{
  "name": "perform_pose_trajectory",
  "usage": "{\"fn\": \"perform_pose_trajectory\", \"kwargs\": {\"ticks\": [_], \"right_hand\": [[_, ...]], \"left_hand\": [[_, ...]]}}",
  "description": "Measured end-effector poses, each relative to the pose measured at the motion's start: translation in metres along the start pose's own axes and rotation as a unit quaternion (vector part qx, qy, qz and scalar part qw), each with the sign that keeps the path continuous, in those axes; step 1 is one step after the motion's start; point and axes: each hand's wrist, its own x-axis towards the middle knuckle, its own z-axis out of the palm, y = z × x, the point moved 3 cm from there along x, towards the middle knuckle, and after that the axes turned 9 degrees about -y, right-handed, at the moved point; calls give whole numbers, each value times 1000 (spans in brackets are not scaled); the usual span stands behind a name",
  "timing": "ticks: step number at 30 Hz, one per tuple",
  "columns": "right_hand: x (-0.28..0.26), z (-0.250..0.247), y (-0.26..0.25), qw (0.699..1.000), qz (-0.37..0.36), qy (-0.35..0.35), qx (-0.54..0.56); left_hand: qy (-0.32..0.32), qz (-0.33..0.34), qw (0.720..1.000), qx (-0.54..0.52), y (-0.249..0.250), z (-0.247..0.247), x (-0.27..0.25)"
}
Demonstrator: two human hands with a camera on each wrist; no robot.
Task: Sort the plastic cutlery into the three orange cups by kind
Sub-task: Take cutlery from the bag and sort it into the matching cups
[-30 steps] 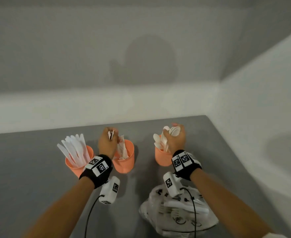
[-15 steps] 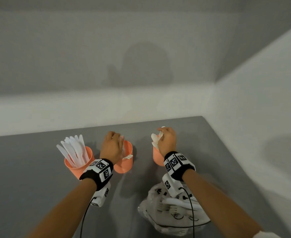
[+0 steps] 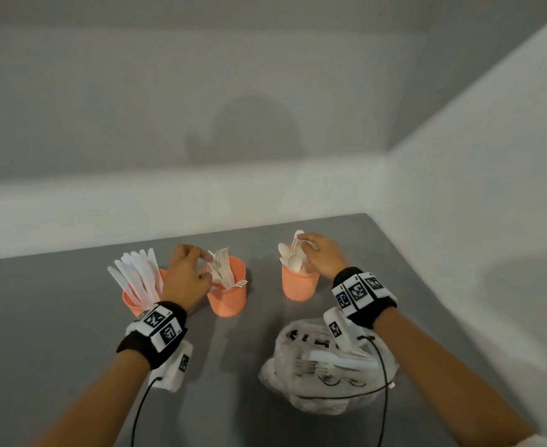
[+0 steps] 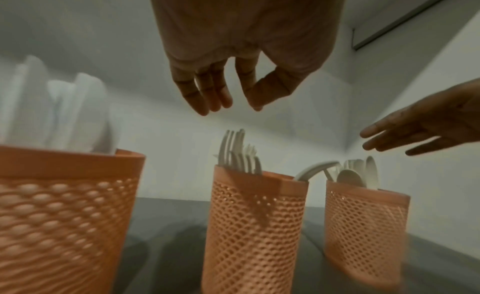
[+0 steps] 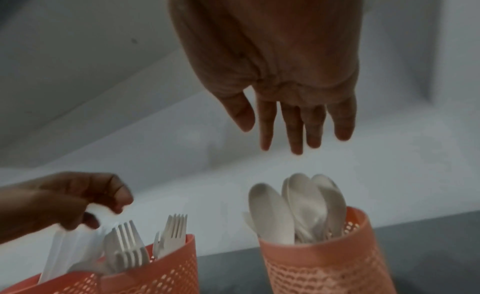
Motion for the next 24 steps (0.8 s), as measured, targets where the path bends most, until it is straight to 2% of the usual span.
{"fn": "perform_pose_trajectory", "kwargs": {"ticks": [4,7,12,14,16,20,22,24], "right_hand": [[-28,-2,-3,998,-20,-34,57],[-49,10,0,991,-13,-102,83],[-82,21,10,990,-21,-140,1],[-92,20,12,987,-9,-158,-20],[-101,20,17,984,12,-177,-37],[-114,17,29,976,29,-183,-114],[-120,18,36,969,40,-194,-148],[-124,21,45,964,61,-206,-159]], "left_hand": [[-56,19,996,63,-16,3,-30],[-107,29,991,81,-26,12,-38],[-54,56,995,56,-14,3,-22],[-56,64,994,64,-8,-2,-11],[-84,62,992,73,-4,-2,-1],[-151,9,982,117,-1,2,-4],[-197,10,965,172,-3,8,-11],[-209,25,960,186,-7,11,-15]]}}
